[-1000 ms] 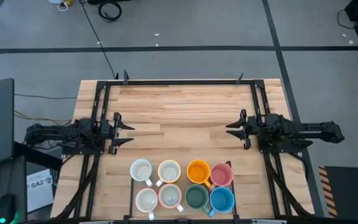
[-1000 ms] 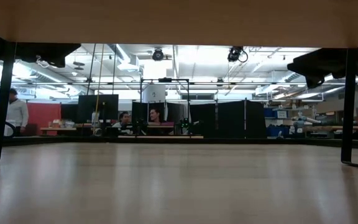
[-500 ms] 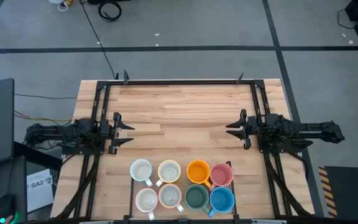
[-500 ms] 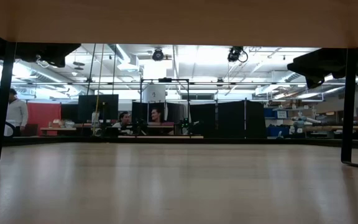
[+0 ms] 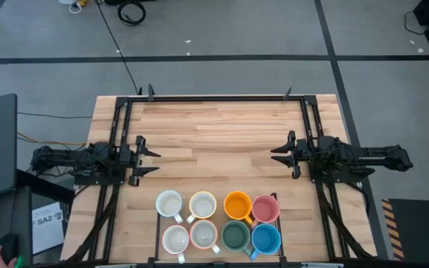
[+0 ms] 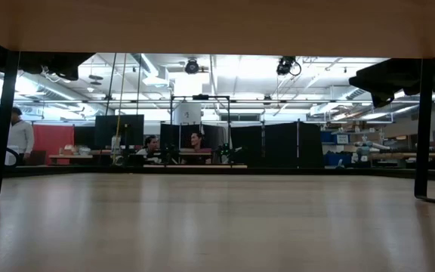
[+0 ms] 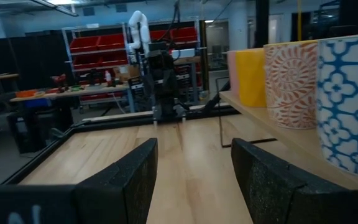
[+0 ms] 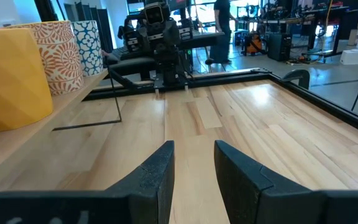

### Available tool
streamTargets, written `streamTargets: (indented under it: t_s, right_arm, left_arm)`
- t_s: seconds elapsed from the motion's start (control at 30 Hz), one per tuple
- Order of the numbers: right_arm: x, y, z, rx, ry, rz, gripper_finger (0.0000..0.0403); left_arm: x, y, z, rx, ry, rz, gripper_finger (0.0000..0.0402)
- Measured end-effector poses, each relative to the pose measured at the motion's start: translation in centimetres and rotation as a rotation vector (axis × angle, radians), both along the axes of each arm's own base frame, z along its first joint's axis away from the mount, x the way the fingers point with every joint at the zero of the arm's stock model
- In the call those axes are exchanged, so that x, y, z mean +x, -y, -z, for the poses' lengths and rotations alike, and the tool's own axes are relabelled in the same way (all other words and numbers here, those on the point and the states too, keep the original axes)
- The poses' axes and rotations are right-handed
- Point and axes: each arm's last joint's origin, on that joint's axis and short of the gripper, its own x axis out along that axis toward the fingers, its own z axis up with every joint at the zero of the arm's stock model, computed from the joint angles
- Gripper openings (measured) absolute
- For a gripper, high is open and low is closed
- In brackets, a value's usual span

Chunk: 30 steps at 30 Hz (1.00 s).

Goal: Place coffee mugs
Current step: Return to Home Position

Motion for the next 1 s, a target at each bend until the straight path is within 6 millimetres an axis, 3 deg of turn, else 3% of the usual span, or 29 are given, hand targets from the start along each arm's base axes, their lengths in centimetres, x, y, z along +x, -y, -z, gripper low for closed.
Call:
streamTargets:
  t_s: [1.0]
  right_arm:
    - [0.00, 0.00, 0.00, 0.000, 0.000, 0.000, 0.0119]
  left_arm:
    - [0.00, -0.10, 0.01, -0.004, -0.001, -0.034, 0.0212]
